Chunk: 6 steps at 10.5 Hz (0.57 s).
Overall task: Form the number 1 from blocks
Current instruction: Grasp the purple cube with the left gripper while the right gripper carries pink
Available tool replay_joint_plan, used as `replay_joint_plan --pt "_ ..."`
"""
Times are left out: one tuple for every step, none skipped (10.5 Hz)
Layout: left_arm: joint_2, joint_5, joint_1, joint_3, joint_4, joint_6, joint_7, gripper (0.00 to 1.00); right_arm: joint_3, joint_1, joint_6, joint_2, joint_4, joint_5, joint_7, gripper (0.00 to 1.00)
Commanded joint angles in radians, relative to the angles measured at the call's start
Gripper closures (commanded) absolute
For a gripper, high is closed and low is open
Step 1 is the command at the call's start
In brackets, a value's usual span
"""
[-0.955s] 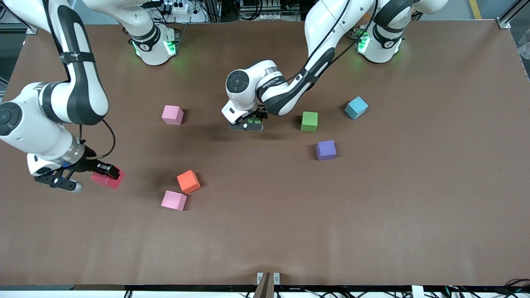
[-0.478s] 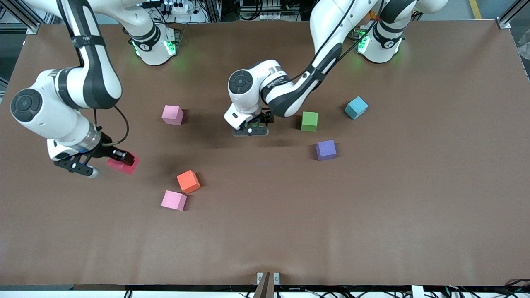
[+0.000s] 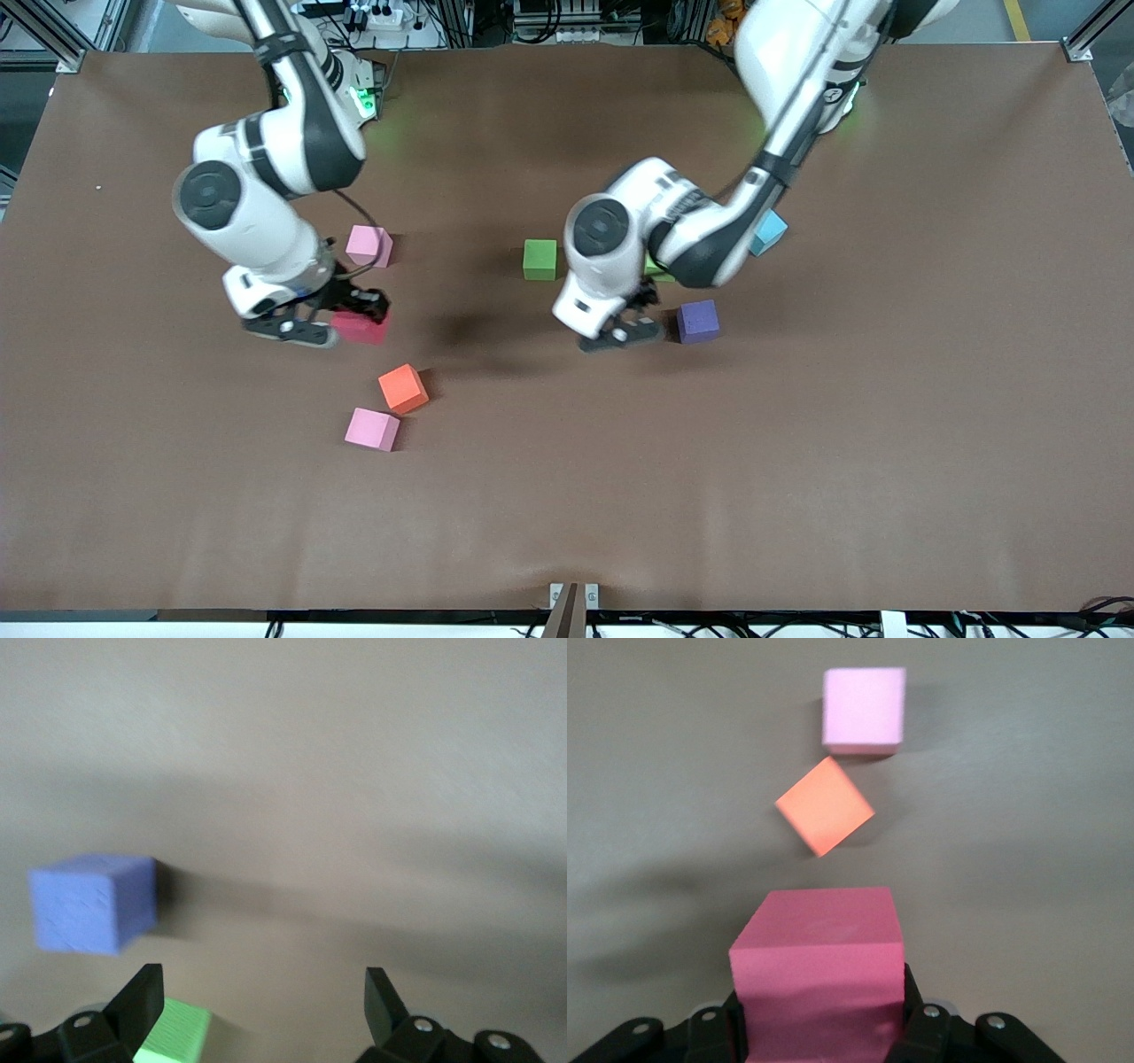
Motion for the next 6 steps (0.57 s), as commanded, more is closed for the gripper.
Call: replay_joint_plan --pt "-0.062 0.012 0.101 -0.019 -0.107 -0.003 0.113 0.00 -0.003 0.071 -0.004 0.128 0.121 0.013 0.029 0.45" --pt "-0.079 0.012 0.128 -0.019 -0.141 -0.002 0.170 0.00 -0.003 0.106 -0.001 0.188 0.177 0.013 0.086 0.45" --pt "-0.096 0.010 0.157 -0.024 -0.169 0.004 0.219 0.00 -0.003 0.141 0.002 0.244 0.235 0.014 0.150 0.45" --pt "-0.104 0.012 0.196 -0.048 -0.206 0.015 0.256 0.00 -0.003 0.169 0.002 0.304 0.293 0.014 0.193 0.45" --pt "-0.111 0.012 0.243 -0.085 -0.236 0.032 0.268 0.00 -0.005 0.197 0.003 0.355 0.339 0.022 0.204 0.45" --pt "-0.125 0.012 0.298 -0.123 -0.290 0.085 0.270 0.00 -0.005 0.212 0.005 0.401 0.382 0.031 0.206 0.45"
